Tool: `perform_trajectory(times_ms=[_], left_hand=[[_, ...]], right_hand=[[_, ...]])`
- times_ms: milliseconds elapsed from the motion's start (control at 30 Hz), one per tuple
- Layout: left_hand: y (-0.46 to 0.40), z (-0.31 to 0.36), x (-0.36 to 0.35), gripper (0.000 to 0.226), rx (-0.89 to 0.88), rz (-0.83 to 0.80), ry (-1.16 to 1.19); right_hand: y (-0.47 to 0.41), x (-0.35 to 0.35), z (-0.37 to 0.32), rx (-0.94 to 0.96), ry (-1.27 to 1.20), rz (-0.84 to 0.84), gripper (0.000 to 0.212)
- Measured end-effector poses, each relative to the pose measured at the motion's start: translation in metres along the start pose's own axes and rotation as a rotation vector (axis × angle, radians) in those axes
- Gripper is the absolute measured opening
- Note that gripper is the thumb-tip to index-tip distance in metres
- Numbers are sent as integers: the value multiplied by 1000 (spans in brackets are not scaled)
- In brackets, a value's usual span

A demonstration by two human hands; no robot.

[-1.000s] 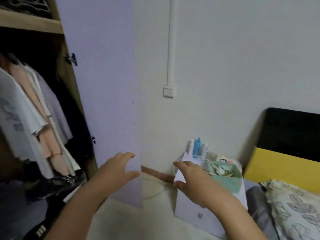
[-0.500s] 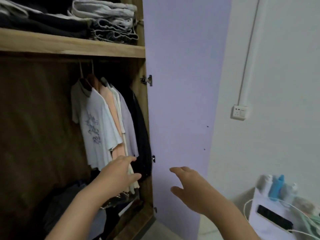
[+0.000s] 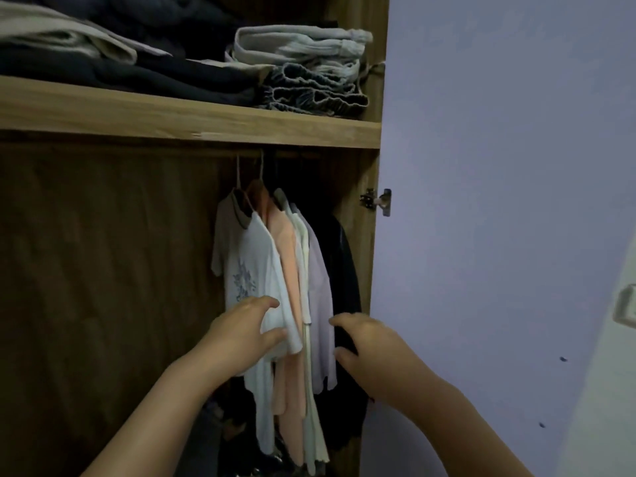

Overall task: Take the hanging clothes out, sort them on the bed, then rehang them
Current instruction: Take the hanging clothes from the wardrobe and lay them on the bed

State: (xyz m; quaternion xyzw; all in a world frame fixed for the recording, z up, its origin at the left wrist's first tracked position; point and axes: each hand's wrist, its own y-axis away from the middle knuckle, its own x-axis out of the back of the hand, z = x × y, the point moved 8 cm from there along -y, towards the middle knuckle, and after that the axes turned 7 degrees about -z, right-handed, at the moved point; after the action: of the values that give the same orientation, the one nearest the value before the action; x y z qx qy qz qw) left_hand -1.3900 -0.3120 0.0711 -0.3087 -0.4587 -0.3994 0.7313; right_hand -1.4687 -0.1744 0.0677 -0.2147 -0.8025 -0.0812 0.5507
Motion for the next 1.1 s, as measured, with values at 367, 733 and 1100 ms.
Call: perform_trajectory(times_ms=[367, 733, 1100], left_hand=[[-95, -77, 45, 53, 180, 67, -77], [-181, -149, 97, 48, 43, 171, -39], [-221, -212, 119, 45, -32, 214, 111]], right_hand=[[-163, 23, -23, 118, -109, 80, 41], [-313, 23, -40, 71, -398, 204, 44], [-350, 1, -49, 102, -1042, 145, 56]])
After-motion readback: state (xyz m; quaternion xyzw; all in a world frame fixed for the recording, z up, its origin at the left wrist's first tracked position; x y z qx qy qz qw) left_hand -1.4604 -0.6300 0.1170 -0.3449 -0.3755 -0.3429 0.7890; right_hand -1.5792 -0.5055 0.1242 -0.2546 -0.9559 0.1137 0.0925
